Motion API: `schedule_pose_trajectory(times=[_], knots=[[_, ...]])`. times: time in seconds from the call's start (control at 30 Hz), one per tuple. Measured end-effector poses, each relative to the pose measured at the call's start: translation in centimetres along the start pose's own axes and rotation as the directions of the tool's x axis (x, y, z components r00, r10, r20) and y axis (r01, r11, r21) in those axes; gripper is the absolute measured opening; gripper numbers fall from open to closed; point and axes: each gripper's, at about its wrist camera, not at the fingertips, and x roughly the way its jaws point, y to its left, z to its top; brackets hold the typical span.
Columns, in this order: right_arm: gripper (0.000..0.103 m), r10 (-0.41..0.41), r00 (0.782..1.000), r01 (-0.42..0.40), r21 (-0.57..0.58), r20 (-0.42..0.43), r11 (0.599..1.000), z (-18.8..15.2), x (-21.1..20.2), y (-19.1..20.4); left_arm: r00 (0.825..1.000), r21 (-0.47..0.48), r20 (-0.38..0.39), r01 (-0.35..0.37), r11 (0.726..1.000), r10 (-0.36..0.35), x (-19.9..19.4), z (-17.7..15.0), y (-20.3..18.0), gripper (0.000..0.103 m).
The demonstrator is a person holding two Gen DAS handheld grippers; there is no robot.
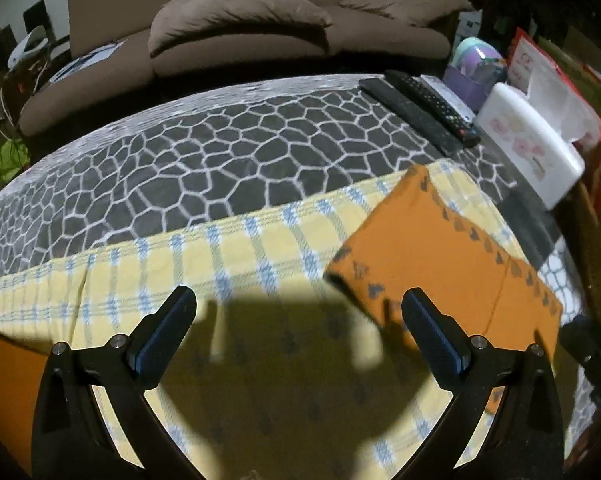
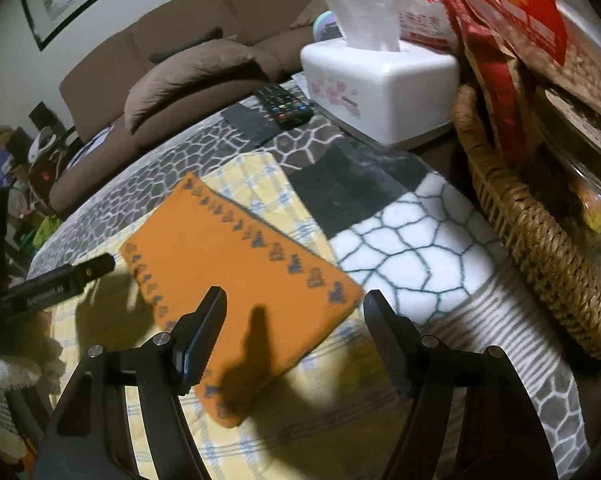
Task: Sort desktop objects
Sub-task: 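Withdraw both grippers from the box toward the orange patterned cloth, then close the left gripper on a cloth corner while the right gripper grasps the cloth edge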
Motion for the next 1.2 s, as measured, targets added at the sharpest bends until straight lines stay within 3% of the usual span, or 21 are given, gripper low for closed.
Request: schedule_pose_trajectory(times=[0.23,0.27,0.37,0.53,0.63,0.73,0.83,0.9,1.03,1.2], knots=[[0.072,-0.007,1.000,0.008,0.012,-0.015,1.000,-0.1,1.3,-1.1,1.000,0.020,-0.014,0.011,1.000,-0.011,1.9,0.5,-0.9,0.103],[0.070,-0.007,1.000,0.007,0.010,-0.017,1.000,-0.1,1.5,-1.1,1.000,0.025,-0.016,0.020,0.999,-0.020,2.1,0.4,-1.0,0.103],[0.049,-0.014,1.000,0.014,-0.003,-0.027,1.000,-0.2,2.2,-1.1,0.999,0.048,-0.037,0.034,0.998,-0.032,2.9,0.2,-1.9,0.103],[0.044,-0.035,0.999,0.035,-0.016,-0.022,0.999,-0.2,2.8,-1.0,0.999,0.116,-0.036,0.005,0.993,-0.001,3.6,-0.4,-3.6,0.100],[0.038,-0.047,0.999,0.047,-0.033,-0.013,0.998,0.0,2.7,-0.8,1.000,0.141,-0.023,-0.011,0.990,0.014,3.5,-0.5,-4.4,0.089],[0.025,-0.047,0.999,0.047,-0.038,-0.001,0.998,0.1,2.6,-0.7,1.000,0.183,-0.013,-0.002,0.983,0.004,3.1,-0.3,-5.5,0.065],[0.018,-0.030,1.000,0.030,-0.038,0.005,0.999,0.1,2.4,-0.6,1.000,0.210,-0.018,0.008,0.978,-0.004,2.9,-0.2,-6.5,0.038],[0.016,-0.021,1.000,0.021,-0.035,0.008,0.999,0.1,2.2,-0.6,1.000,0.221,-0.014,0.015,0.975,-0.012,2.7,-0.1,-6.8,0.008],[0.009,0.024,1.000,-0.024,-0.012,0.019,1.000,0.2,1.9,-0.8,0.999,0.202,0.000,0.051,0.978,-0.052,1.7,0.0,-6.3,0.006],[0.008,0.061,0.997,-0.061,-0.013,0.037,0.998,0.6,1.0,-0.5,0.993,0.167,0.033,0.104,0.981,-0.111,-0.4,0.3,-5.2,0.005]])
